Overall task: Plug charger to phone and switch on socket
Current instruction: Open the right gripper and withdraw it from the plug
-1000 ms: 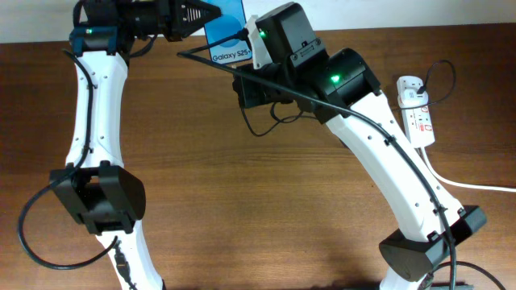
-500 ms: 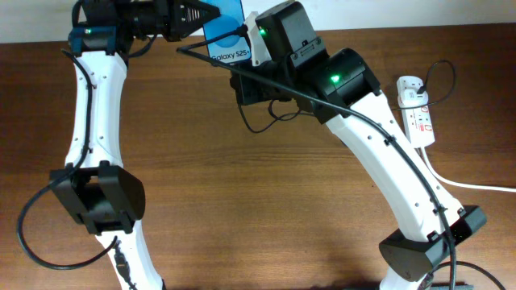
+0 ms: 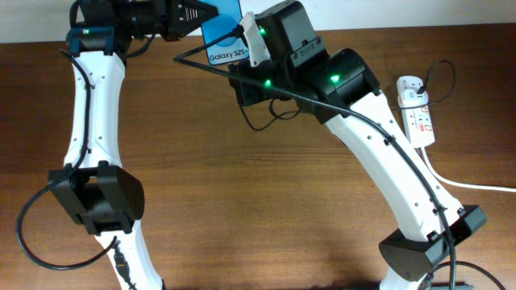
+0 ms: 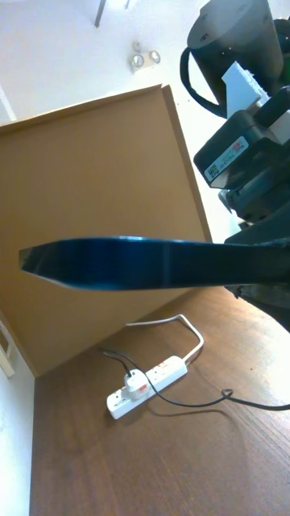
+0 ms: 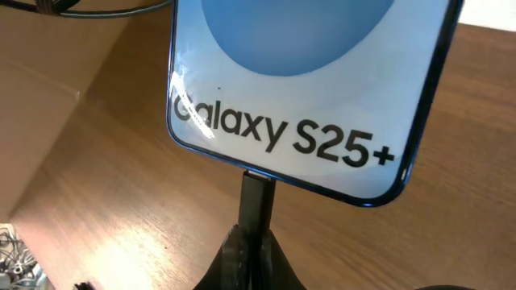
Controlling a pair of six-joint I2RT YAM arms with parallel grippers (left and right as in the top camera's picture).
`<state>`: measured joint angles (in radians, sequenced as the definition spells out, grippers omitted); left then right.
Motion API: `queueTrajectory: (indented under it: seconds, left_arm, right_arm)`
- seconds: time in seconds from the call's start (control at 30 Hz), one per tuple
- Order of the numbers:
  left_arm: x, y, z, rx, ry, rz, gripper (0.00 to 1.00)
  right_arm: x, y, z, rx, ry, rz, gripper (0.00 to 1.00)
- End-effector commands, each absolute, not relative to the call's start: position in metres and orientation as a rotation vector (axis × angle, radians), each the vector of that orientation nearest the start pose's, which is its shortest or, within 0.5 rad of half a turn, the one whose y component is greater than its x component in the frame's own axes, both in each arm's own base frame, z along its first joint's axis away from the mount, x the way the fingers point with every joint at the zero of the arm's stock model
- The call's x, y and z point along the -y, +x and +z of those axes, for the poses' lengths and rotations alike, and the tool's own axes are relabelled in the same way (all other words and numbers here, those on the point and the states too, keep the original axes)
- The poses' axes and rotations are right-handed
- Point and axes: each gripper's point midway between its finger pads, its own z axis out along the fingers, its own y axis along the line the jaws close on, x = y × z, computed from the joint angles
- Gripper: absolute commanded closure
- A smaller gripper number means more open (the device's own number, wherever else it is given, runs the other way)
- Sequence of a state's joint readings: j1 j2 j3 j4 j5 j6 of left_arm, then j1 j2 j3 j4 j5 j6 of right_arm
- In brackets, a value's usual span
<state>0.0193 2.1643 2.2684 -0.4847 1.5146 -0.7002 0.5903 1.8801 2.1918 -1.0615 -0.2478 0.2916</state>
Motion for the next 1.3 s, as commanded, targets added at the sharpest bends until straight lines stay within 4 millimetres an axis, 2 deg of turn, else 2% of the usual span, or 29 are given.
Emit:
queueTrajectory:
  seconds: [0.0, 0.2, 0.4, 0.6, 0.67, 0.7, 0.73, 0.77, 0.8, 0.93, 1.0, 1.1, 1.13, 1.17, 1.2, 1.27]
  left_arm:
    - [0.167, 0.473, 0.400, -1.919, 0.509, -1.898, 1.00]
    - [0.167, 0.473, 0.400, -1.919, 0.510, -1.898, 1.00]
    - [0.168, 0.470, 0.401, -1.900, 0.544, -1.897, 1.00]
    - [0.168, 0.470, 0.401, -1.899, 0.544, -1.896, 1.00]
    - [0.168, 0.470, 0.401, -1.899, 0.544, -1.896, 1.00]
    - [0.168, 0.470, 0.400, -1.899, 0.544, -1.895, 1.00]
    - [0.167, 0.473, 0.400, -1.904, 0.530, -1.881, 1.00]
    - [0.167, 0.474, 0.399, -1.905, 0.524, -1.873, 1.00]
    - [0.167, 0.475, 0.399, -1.906, 0.522, -1.871, 1.00]
    - [0.167, 0.475, 0.399, -1.867, 0.577, -1.831, 1.00]
    - [0.167, 0.475, 0.397, -1.817, 0.644, -1.783, 1.00]
    - [0.167, 0.476, 0.389, -1.769, 0.704, -1.733, 1.00]
    - [0.167, 0.480, 0.372, -1.802, 0.664, -1.750, 1.00]
    - [0.167, 0.484, 0.358, -1.837, 0.620, -1.757, 1.00]
    - [0.167, 0.487, 0.345, -1.871, 0.577, -1.763, 1.00]
    - [0.164, 0.500, 0.300, -2.028, 0.379, -1.723, 1.00]
  right_arm:
    - [-0.313, 0.386, 0.363, -2.242, -0.522, 0.736, 0.96]
    - [-0.314, 0.389, 0.369, -2.240, -0.446, 0.780, 0.96]
    - [-0.316, 0.392, 0.373, -2.216, -0.450, 0.782, 0.94]
    - [-0.316, 0.393, 0.375, -2.208, -0.449, 0.785, 0.81]
    - [-0.316, 0.392, 0.374, -2.213, -0.449, 0.784, 0.67]
    - [-0.315, 0.391, 0.371, -2.229, -0.445, 0.782, 0.51]
    - [-0.313, 0.388, 0.367, -2.252, -0.446, 0.776, 0.28]
    - [-0.313, 0.387, 0.366, -2.260, -0.445, 0.775, 0.12]
    - [-0.312, 0.386, 0.366, -2.262, -0.438, 0.777, 0.02]
    - [-0.304, 0.380, 0.370, -2.279, -0.416, 0.776, 0.02]
    - [-0.277, 0.380, 0.370, -2.337, -0.297, 0.768, 0.02]
    - [-0.208, 0.383, 0.383, -2.363, -0.093, 0.715, 0.02]
    - [-0.171, 0.384, 0.387, -2.368, 0.006, 0.672, 0.02]
    - [-0.155, 0.386, 0.386, -2.375, 0.055, 0.651, 0.02]
    - [-0.127, 0.388, 0.380, -2.404, 0.144, 0.611, 0.02]
    - [-0.084, 0.388, 0.368, -2.446, 0.288, 0.543, 0.02]
